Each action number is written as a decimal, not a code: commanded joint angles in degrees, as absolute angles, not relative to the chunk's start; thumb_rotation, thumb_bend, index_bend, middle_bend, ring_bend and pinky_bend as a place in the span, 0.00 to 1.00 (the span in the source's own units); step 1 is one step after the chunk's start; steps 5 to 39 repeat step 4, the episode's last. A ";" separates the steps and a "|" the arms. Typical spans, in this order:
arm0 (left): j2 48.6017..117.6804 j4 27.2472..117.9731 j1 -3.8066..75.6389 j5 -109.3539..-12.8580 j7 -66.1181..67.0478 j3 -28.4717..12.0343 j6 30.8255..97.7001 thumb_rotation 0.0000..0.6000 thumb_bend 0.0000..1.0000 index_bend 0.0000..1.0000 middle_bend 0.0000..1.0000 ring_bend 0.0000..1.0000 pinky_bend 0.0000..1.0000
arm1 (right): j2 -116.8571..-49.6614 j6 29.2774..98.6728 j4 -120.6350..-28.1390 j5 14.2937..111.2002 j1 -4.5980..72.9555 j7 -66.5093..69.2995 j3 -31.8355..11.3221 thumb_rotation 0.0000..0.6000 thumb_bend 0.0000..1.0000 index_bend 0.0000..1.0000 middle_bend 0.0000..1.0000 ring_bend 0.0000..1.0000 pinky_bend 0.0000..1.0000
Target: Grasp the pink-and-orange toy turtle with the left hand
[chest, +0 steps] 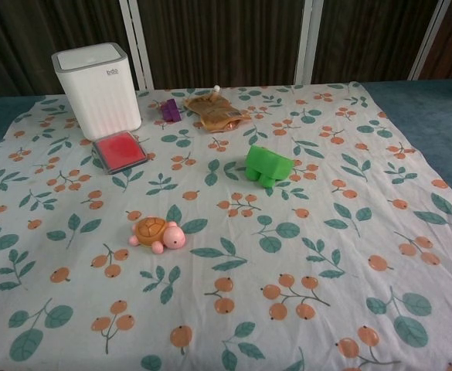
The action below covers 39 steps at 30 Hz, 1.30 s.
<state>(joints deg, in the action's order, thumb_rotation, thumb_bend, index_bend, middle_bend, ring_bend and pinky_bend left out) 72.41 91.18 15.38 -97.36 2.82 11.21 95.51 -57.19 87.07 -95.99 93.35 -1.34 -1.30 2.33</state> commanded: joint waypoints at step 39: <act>70.18 89.89 12.08 -96.91 2.06 11.62 93.92 1.00 0.41 0.00 0.00 0.01 0.12 | -57.19 87.85 -95.82 94.90 -1.32 -0.22 2.76 1.00 0.10 0.00 0.00 0.00 0.00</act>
